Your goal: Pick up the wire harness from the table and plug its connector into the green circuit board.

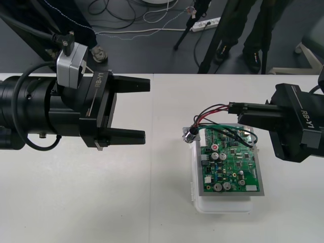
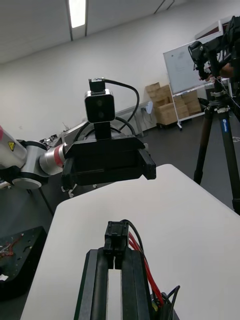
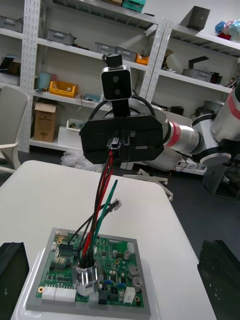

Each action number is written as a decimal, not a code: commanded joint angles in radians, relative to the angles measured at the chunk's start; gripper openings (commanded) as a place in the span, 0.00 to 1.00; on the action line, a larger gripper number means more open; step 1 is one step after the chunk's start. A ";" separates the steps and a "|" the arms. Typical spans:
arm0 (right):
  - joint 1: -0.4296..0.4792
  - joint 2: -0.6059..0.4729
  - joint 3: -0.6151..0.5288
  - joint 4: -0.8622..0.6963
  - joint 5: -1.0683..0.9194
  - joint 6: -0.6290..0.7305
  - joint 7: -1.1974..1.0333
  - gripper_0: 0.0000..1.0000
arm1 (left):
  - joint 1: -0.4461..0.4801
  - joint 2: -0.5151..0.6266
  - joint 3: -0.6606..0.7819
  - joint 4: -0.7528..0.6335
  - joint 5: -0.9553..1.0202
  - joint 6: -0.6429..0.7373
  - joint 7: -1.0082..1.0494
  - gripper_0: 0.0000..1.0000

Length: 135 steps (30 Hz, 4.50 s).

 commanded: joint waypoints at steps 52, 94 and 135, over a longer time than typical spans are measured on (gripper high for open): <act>-0.052 0.137 0.129 0.000 0.031 0.080 0.023 0.00 | -0.189 -0.178 -0.168 0.112 0.013 -0.034 0.004 1.00; -0.052 0.143 0.129 0.000 0.023 0.094 0.029 0.00 | -0.227 -0.232 -0.200 0.155 0.007 -0.031 0.038 1.00; -0.038 0.133 0.129 0.000 -0.001 0.100 0.038 0.00 | -0.227 -0.233 -0.200 0.156 0.024 -0.025 0.001 0.00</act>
